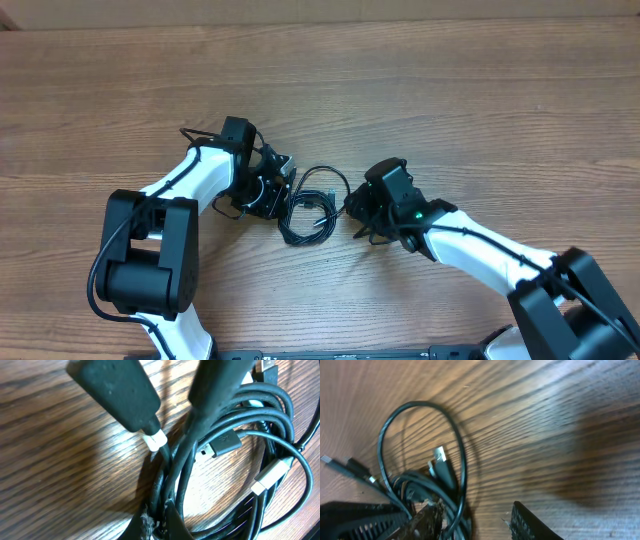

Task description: Untangle cables

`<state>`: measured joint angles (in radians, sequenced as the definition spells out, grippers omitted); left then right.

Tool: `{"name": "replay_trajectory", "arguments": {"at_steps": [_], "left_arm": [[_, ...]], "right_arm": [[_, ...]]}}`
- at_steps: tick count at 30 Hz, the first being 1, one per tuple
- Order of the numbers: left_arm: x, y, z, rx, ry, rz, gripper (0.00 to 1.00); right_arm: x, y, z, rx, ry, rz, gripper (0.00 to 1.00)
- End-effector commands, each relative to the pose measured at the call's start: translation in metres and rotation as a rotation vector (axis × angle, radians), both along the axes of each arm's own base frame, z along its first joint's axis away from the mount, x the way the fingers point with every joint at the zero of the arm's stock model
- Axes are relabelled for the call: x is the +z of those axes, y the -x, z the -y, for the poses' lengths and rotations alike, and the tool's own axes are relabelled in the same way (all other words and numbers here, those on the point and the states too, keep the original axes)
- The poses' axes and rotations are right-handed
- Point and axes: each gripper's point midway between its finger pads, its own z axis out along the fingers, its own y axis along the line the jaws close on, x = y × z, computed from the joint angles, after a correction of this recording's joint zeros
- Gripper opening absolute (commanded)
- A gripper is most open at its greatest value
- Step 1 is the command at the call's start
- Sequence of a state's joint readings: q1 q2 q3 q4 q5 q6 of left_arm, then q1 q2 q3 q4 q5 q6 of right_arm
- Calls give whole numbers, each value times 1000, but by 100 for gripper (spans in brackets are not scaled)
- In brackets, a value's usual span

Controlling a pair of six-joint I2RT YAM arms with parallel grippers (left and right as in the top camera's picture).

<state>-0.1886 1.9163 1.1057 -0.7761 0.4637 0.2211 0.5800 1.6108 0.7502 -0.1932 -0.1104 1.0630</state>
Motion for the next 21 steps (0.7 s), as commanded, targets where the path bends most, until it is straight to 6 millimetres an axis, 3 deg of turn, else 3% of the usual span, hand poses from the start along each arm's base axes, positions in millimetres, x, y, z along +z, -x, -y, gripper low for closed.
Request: {"name": "replay_trajectory", "arguments": {"at_steps": [1, 9, 16, 21], "left_arm": [[-28, 35, 13, -92, -12, -96, 4], [-28, 35, 16, -104, -11, -90, 4], [-28, 35, 17, -104, -10, -88, 4], [-28, 34, 17, -104, -10, -87, 4]], "right_arm": [[-5, -2, -4, -12, -82, -74, 43], [-9, -3, -9, 5, -132, -100, 43], [-9, -3, -9, 8, -135, -100, 20], [-9, -3, -9, 8, -135, -101, 10]]}}
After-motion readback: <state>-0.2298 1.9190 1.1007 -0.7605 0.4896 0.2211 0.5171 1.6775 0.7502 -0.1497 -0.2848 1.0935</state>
